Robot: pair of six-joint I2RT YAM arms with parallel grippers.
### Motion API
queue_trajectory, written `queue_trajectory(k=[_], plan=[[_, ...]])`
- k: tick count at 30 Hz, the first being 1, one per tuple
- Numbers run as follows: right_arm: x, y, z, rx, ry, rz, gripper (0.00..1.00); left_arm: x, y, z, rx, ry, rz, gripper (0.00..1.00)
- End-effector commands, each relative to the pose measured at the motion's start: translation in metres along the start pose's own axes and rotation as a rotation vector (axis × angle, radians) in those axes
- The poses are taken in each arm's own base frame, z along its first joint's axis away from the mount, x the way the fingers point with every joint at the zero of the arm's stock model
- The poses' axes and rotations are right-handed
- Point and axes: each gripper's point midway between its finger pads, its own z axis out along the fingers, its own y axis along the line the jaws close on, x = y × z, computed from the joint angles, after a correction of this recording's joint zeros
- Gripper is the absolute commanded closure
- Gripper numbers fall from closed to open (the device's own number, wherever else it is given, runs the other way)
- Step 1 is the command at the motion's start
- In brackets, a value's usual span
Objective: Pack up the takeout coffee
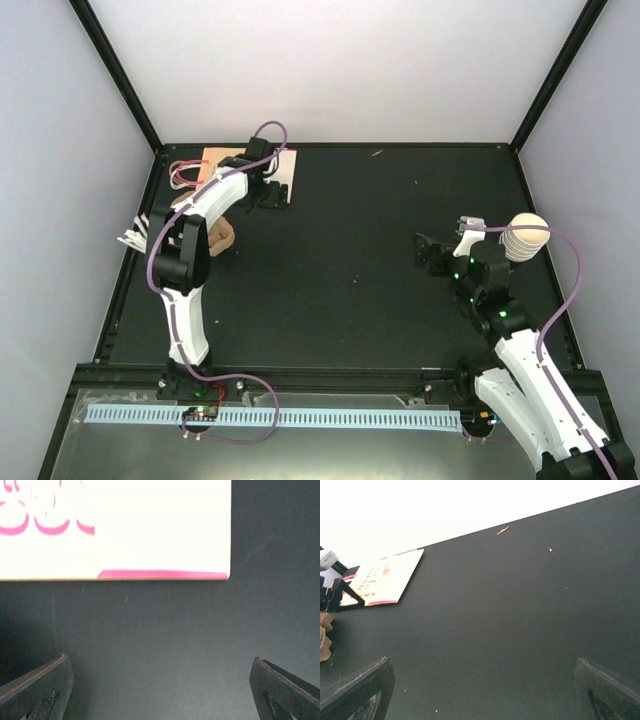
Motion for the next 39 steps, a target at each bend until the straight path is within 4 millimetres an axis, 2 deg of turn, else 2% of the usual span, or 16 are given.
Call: queue_trajectory(k=[1,11,18,25,32,39], plan=[[0.006,0.000,0.000,-0.011,0.006,-0.013,0.00,-0.024,-0.011,0.002,0.110,-0.001,0.000,0.01],[0.004,0.002,0.002,-0.023,0.001,-0.014,0.00,-0.062,0.001,0.033,0.257,0.005,-0.084,0.03],[0.005,0.003,0.003,-0.034,-0.003,-0.013,0.00,-0.071,0.008,0.049,0.375,0.025,-0.169,0.03],[0.005,0.004,0.004,-0.038,-0.003,-0.016,0.00,-0.068,0.007,0.061,0.531,0.065,-0.254,0.04],[0.004,0.003,0.002,-0.033,-0.009,-0.017,0.00,-0.067,0.002,0.069,0.598,0.078,-0.278,0.06],[0.004,0.004,0.003,-0.037,-0.008,-0.016,0.00,-0.052,-0.007,0.074,0.639,0.141,-0.287,0.10]])
